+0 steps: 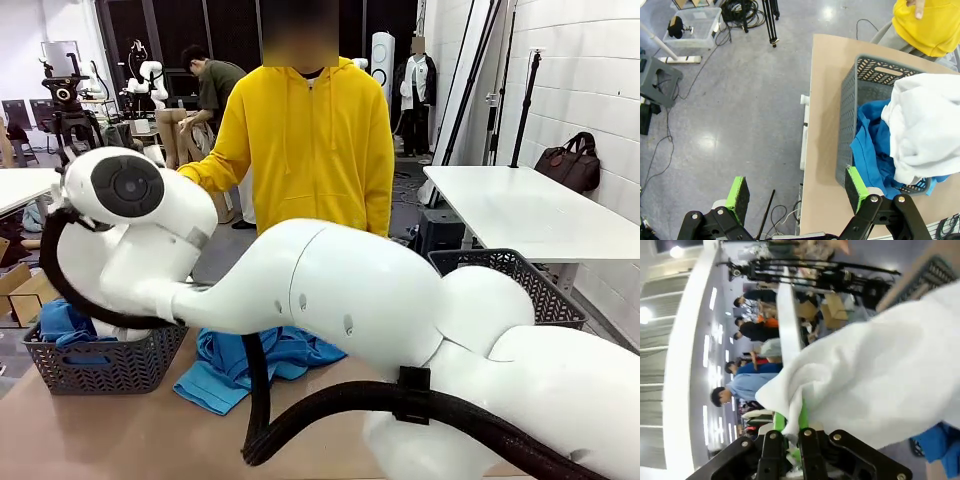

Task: Sort the tops and bottoms.
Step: Sort the clothes according to human instructions.

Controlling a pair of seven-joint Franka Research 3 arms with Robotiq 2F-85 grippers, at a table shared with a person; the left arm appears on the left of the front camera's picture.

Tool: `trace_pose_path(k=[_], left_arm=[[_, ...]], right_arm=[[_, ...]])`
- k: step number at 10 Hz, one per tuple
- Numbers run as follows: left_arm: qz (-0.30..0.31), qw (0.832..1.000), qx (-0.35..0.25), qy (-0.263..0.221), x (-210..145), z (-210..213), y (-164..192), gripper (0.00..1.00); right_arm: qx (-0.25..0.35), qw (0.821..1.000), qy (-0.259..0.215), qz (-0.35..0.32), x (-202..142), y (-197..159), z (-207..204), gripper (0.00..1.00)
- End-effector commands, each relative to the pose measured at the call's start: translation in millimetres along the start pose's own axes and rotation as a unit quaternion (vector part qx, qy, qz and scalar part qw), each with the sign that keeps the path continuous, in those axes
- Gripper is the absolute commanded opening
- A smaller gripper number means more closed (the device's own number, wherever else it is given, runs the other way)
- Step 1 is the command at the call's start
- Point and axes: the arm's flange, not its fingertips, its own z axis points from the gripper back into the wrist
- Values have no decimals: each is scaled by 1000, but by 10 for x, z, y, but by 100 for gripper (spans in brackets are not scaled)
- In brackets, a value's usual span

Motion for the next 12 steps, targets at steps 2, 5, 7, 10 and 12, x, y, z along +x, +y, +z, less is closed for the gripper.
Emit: trace_pose_path(k=[2,5,7,10,12], left_arm=[[1,1000,5,0,-7,7,9,100],[1,1000,5,0,-7,7,9,100],[1,1000,5,0,-7,7,9,100],[1,1000,5,0,-7,7,9,100],[1,1000,5,0,-7,7,9,100]], right_arm=[[-69,998,-4,-10,-300,545,-1623,0],[-201,978,-39,31,-236,55,-1666,0],[-280,956,-45,70,-233,-251,-1713,0],[-346,934,-31,82,-282,-703,-1853,0],[-365,928,-11,76,-293,-786,-1863,0]])
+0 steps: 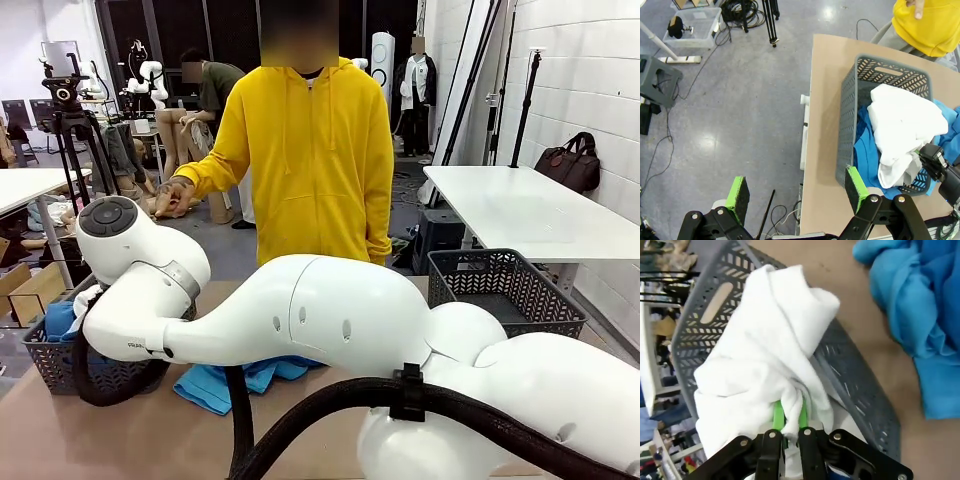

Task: Sort the tops and bottoms.
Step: Sort the clothes according to human instructions.

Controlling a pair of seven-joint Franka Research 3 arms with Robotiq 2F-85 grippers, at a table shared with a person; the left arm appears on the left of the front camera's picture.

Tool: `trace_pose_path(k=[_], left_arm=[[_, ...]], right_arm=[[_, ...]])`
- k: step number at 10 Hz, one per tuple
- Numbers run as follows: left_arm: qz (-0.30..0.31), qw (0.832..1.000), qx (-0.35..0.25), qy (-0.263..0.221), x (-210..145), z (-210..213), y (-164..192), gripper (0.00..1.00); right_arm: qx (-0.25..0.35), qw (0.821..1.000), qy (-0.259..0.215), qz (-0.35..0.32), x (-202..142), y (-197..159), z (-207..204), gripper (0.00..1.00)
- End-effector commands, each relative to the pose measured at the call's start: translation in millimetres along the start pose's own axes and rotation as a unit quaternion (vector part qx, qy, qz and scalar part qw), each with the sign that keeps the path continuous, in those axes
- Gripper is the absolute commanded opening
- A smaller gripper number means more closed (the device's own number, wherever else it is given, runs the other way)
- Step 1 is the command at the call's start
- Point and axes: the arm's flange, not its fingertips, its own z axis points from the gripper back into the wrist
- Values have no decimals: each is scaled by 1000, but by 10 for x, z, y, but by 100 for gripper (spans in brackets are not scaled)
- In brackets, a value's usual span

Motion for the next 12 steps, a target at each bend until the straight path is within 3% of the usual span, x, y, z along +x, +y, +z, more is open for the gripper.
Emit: trace_pose_path(k=[1,6,7,12], left_arm=[[1,1000,5,0,-7,8,9,100],[1,1000,5,0,-7,8,9,100],[1,1000,5,0,-7,8,9,100],[1,1000,5,0,-7,8,9,100]], right_arm=[[-18,1000,19,8,-275,1389,-550,0],[3,999,24,47,-342,1529,-217,0],[-2,998,26,50,-336,1528,-215,5],[-5,996,21,91,-220,1547,25,100]])
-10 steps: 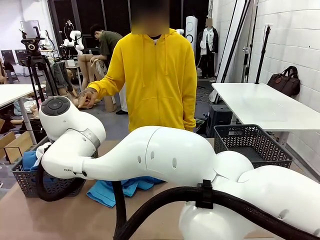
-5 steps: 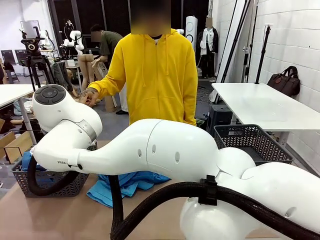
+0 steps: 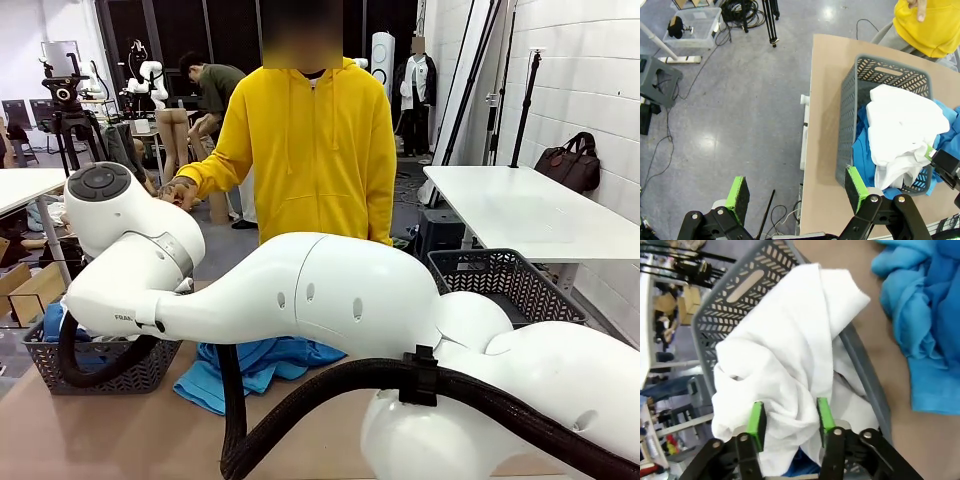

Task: Sort the tops and bottoms.
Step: Sort the clothes according to human instructions.

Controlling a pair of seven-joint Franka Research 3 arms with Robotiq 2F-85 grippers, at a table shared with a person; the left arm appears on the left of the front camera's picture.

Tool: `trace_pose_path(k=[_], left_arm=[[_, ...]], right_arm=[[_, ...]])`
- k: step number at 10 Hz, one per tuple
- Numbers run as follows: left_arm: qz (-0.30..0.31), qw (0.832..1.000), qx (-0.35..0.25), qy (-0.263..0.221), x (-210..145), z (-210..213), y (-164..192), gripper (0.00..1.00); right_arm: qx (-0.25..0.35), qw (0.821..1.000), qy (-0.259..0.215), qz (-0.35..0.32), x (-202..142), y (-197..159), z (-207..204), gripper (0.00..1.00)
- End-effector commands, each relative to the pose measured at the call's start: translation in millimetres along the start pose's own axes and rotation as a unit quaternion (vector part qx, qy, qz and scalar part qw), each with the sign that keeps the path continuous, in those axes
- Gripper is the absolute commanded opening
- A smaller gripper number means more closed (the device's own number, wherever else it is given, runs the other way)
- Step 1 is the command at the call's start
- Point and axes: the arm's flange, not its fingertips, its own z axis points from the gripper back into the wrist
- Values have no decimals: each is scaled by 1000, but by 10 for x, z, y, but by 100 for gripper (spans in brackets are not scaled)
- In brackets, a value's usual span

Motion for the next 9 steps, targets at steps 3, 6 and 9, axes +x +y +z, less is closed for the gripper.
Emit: trace_pose_path(k=[3,6,9], left_arm=[[1,1000,5,0,-7,8,9,100],[1,1000,5,0,-7,8,9,100],[1,1000,5,0,-7,8,9,100]], right_arm=[[8,999,23,41,4,1394,-156,100],[26,998,10,59,130,1483,317,100],[52,995,16,84,266,1613,762,100]])
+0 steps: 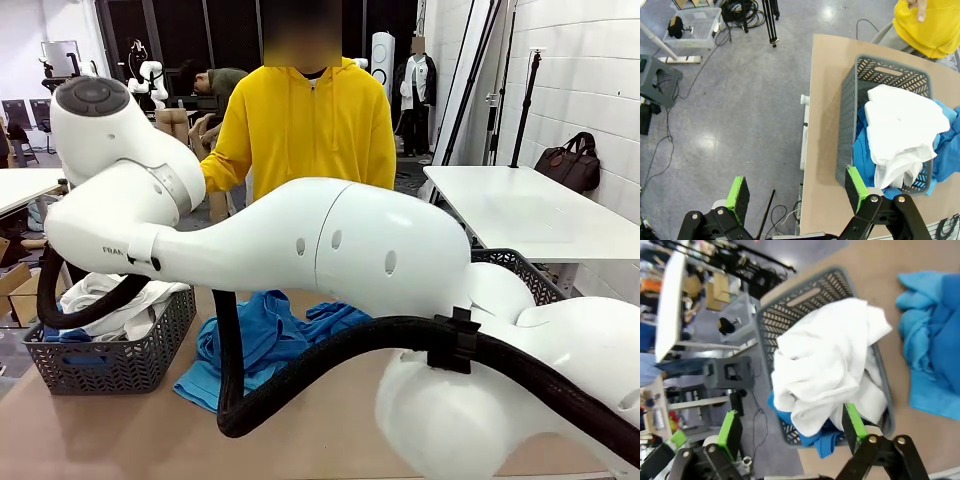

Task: Sort the tops and bottoms.
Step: Sort the clothes according to human instructions, then lift clothes from the center of the table with your left hand.

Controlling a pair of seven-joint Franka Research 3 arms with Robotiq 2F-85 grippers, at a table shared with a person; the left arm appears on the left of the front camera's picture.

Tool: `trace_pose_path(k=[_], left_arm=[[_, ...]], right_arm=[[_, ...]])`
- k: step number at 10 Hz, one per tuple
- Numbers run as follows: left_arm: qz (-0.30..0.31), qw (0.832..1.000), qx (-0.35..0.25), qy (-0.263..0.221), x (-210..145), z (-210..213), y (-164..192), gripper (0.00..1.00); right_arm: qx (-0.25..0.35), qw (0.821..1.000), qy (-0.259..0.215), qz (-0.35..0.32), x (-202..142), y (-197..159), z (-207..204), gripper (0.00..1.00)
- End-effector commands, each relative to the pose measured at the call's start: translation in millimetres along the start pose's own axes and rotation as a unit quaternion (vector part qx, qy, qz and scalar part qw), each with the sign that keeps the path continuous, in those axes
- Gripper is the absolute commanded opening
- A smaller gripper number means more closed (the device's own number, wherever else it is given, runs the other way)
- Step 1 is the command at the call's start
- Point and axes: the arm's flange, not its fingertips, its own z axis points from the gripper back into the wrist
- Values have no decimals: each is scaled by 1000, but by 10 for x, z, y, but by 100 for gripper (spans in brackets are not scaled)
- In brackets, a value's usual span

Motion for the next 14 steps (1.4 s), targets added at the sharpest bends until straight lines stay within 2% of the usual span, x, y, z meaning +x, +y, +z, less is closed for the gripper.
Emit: trace_pose_path(k=[1,2,8,9,10,11,12,13,14], left_arm=[[1,1000,5,0,-7,8,9,100],[1,1000,5,0,-7,8,9,100],[1,1000,5,0,-7,8,9,100],[0,1000,0,0,0,0,0,100],[-18,1000,3,-12,-52,141,-79,100],[-38,999,-10,-18,-79,199,-337,100],[-54,998,-12,-15,-98,209,-611,100],[-71,997,-15,-9,-142,219,-886,100],[-91,996,-13,-9,-233,208,-1186,100]], right_arm=[[2,1000,15,27,152,1188,-302,100],[0,1000,0,0,0,0,0,100],[-1,1000,2,8,11,-7,-12,100],[-75,993,42,84,185,-247,289,100],[-132,981,45,134,398,-522,668,100],[-198,961,32,190,601,-891,1076,100],[-243,955,21,171,707,-1193,1429,100],[-253,953,28,162,717,-1493,1764,100],[-269,955,24,126,720,-1832,2097,100]])
